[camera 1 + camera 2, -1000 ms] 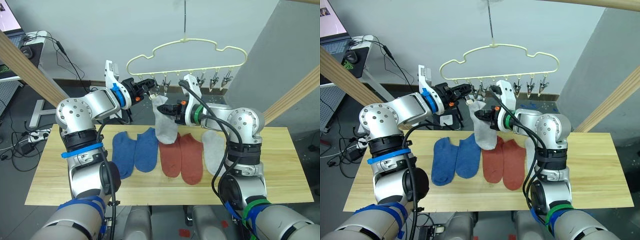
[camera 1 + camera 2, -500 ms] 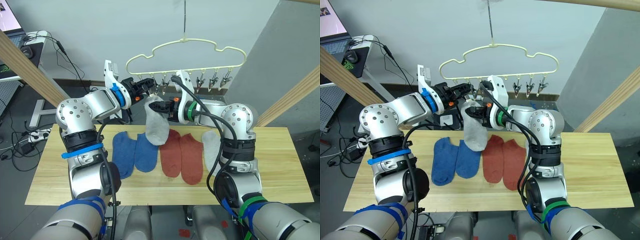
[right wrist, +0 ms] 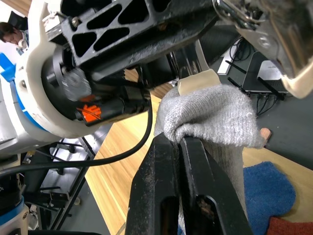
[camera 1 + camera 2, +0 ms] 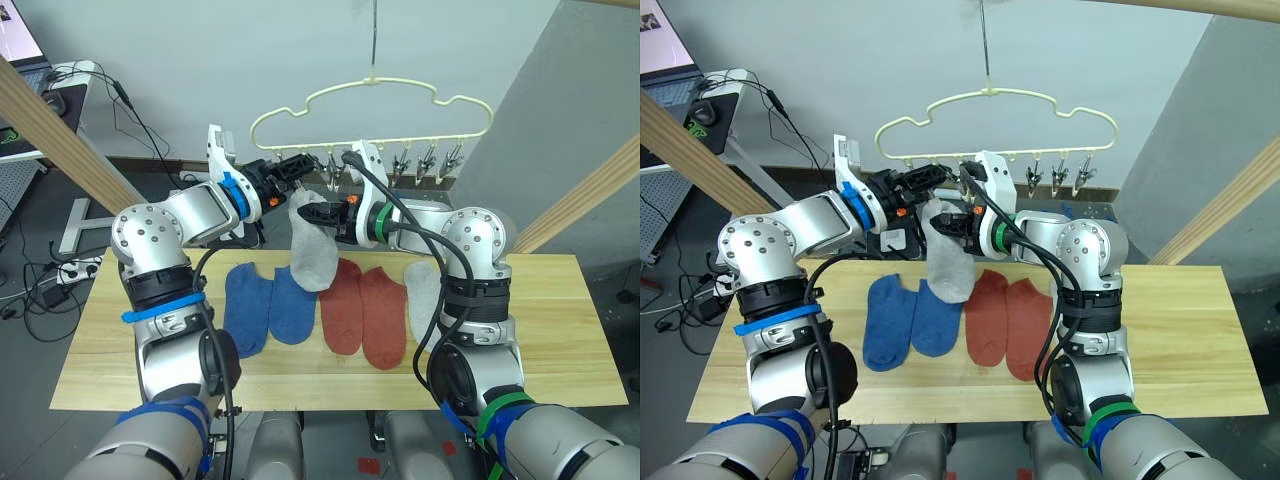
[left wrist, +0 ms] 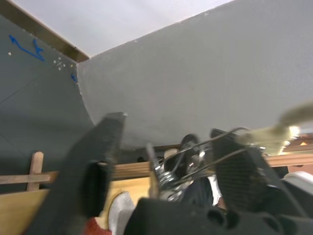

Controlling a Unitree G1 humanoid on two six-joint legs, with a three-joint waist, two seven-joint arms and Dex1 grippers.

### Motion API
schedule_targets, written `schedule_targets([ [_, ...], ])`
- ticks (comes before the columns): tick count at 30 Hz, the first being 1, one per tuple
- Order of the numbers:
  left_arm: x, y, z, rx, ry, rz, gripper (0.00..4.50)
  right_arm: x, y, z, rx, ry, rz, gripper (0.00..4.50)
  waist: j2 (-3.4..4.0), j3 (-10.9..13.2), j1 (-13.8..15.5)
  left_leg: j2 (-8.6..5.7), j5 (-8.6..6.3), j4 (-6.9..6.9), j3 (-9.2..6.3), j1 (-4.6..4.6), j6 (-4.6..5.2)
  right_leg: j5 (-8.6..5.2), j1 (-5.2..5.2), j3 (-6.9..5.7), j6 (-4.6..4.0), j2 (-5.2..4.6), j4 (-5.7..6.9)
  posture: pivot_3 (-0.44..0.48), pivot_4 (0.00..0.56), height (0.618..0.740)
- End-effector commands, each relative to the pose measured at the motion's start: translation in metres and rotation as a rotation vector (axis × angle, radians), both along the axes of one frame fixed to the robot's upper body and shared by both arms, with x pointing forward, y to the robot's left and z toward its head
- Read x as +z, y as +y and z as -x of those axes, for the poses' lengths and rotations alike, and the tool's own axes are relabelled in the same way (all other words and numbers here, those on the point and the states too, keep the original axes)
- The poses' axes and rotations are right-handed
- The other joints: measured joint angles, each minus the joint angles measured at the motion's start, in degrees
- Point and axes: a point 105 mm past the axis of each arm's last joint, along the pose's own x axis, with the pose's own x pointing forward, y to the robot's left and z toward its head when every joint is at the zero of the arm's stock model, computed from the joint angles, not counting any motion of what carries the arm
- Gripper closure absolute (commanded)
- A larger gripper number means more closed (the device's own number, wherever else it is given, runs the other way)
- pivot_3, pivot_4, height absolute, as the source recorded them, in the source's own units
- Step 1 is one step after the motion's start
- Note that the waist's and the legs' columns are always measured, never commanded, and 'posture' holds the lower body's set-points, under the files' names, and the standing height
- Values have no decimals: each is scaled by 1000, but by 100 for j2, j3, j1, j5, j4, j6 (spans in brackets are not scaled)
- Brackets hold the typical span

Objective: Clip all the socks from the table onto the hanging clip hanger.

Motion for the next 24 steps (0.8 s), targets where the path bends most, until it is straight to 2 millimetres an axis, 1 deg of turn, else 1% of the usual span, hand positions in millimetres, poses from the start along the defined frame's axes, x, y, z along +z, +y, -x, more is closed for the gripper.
schedule_targets([
  [1, 16, -2, 12, -57, -90, -22, 1147, 8, 1, 3, 5, -34, -24, 4255, 0, 0, -1, 0, 0, 0, 0, -4, 0, 0, -5, 0, 0, 0, 0, 100, 296, 740],
  [3, 14, -1, 16, -62, -103, -66, 1142, 6, 0, 3, 2, -33, -18, 3773, 0, 0, -2, 0, 1, 0, 0, -13, -3, 0, -14, 0, -1, 0, 2, 100, 296, 740],
  [5, 11, 2, 19, -65, -116, -102, 1142, 4, 0, 4, -4, -36, -7, 3082, 0, 0, 6, 1, 5, -1, 0, -24, -9, 0, -27, 0, -1, 0, 4, 101, 295, 740],
  [8, 4, 6, 26, -54, -163, -199, 1142, -1, -2, 6, -2, -35, 0, 2109, 1, -1, 0, 1, 16, 0, 1, -42, -28, 1, -44, 1, -2, 0, 6, 108, 291, 740],
  [10, 2, 8, 27, -36, -196, -232, 1142, -2, -3, 8, -1, -34, 2, 2109, 2, -1, 17, 2, 17, -1, -1, -43, -28, 1, -45, -1, -2, 0, 5, 109, 290, 740],
  [14, 4, 21, 28, 83, -357, -346, 1142, -6, -9, 13, -1, -46, 18, 2109, 2, -1, 37, 1, 18, 0, 0, -45, -30, 1, -46, 0, -2, -1, 6, 114, 288, 740],
  [15, 1, 23, 29, 88, -375, -374, 1142, -6, -11, 14, -2, -55, 25, 2109, 2, -2, 40, 2, 18, 0, -1, -45, -31, 1, -46, -1, -2, -1, 6, 116, 287, 740],
  [18, -3, 26, 35, 111, -446, -440, 1142, -8, -22, 18, -21, -100, 59, 2109, 3, -2, 86, 2, 18, -1, -1, -46, -30, 1, -46, -1, -3, -1, 5, 123, 286, 740],
  [22, 2, 31, 45, 210, -597, -491, 1142, -4, -42, 28, -33, -187, 94, 2109, 2, -2, 133, 1, 16, 0, -1, -49, -26, 1, -46, -1, -3, -2, 1, 135, 286, 740],
  [24, -5, 28, 49, 216, -612, -542, 1142, 0, -55, 34, -36, -240, 110, 2109, 2, -2, 153, -1, 14, 1, -1, -52, -23, 1, -46, -2, -3, -3, 0, 136, 286, 740],
])
